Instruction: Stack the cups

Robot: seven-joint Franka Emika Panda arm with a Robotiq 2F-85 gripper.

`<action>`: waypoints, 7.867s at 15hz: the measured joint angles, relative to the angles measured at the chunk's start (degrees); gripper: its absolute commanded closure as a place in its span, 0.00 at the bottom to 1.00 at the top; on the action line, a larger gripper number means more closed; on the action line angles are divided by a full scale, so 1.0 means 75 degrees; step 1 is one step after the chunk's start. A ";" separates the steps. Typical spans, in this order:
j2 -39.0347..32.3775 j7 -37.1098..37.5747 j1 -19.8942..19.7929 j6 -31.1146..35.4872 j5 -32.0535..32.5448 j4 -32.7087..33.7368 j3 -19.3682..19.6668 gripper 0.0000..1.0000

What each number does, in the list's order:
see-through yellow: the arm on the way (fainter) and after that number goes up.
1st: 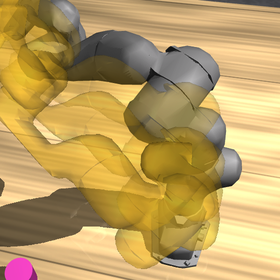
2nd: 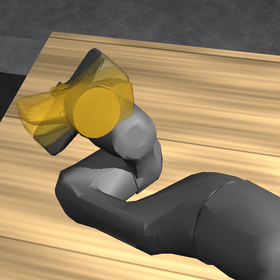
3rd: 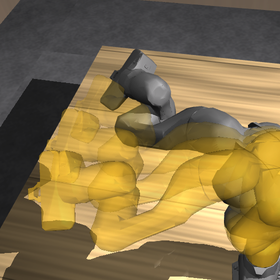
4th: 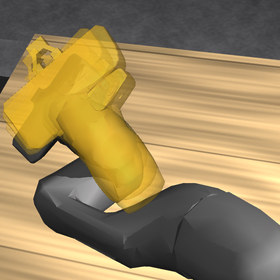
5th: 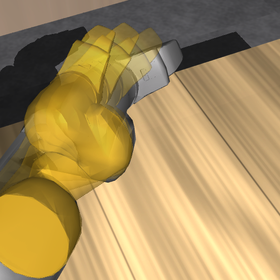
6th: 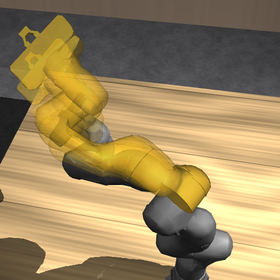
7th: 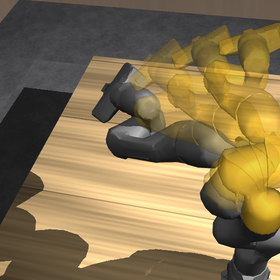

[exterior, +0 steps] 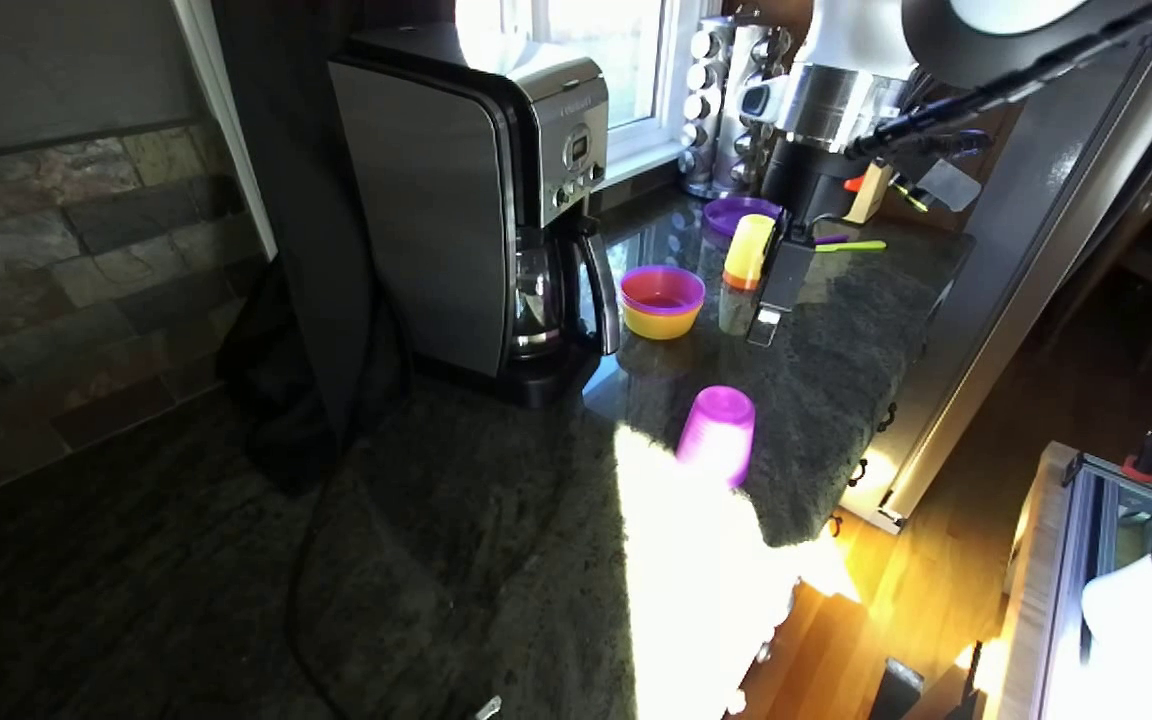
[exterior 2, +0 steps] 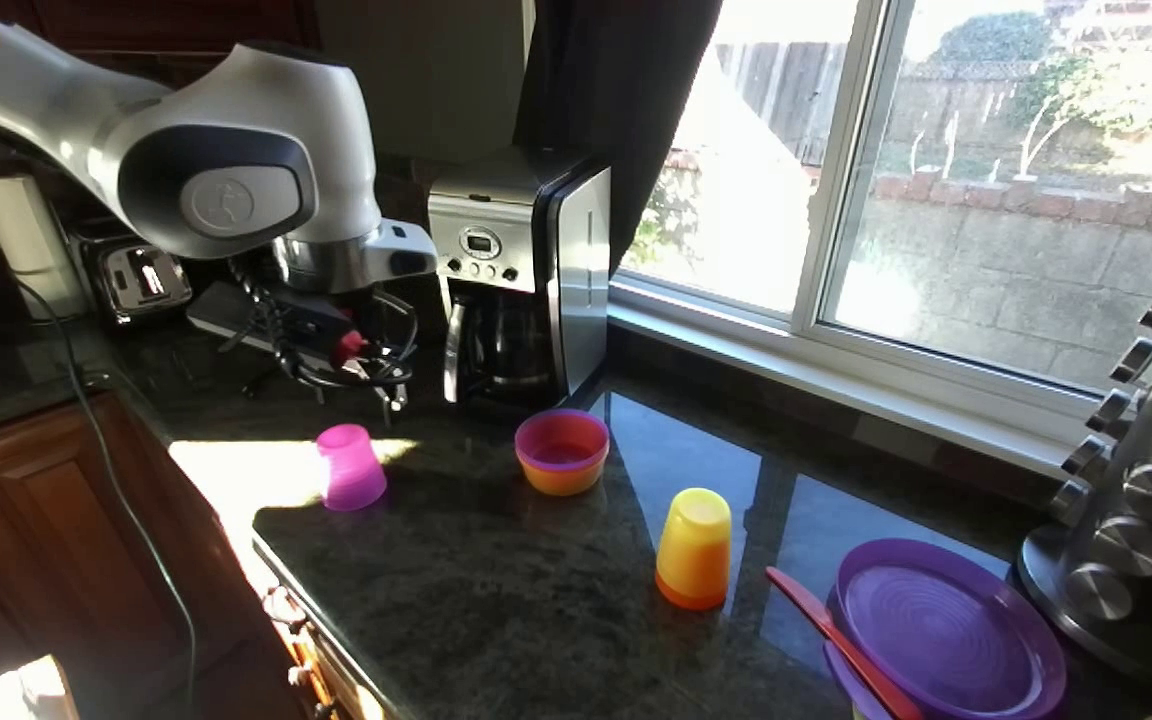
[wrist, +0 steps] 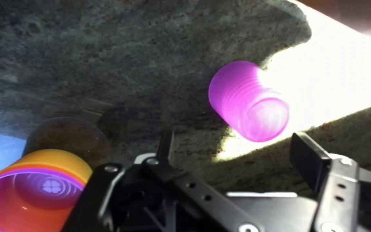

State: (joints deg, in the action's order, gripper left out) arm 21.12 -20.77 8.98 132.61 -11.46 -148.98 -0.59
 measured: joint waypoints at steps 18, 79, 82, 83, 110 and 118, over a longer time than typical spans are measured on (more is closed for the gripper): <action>-0.1048 0.2062 0.0330 0.2859 0.0835 -0.1086 -0.0971 0.57; -0.1294 0.1208 -0.2263 -0.0084 0.0821 0.2830 0.1954 0.57; -0.1441 0.1025 -0.2324 -0.0251 0.0641 0.3022 0.2030 0.57; -0.1483 0.0983 -0.2343 -0.0333 0.0590 0.3095 0.2049 0.57; -0.3373 0.0396 -0.2640 -0.0729 0.0315 0.4580 0.2049 0.57; -0.3948 0.0483 -0.2706 -0.0718 0.0523 0.4821 0.1923 0.02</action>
State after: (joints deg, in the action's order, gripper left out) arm -8.49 -17.14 -11.31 127.22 -7.53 -112.82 13.84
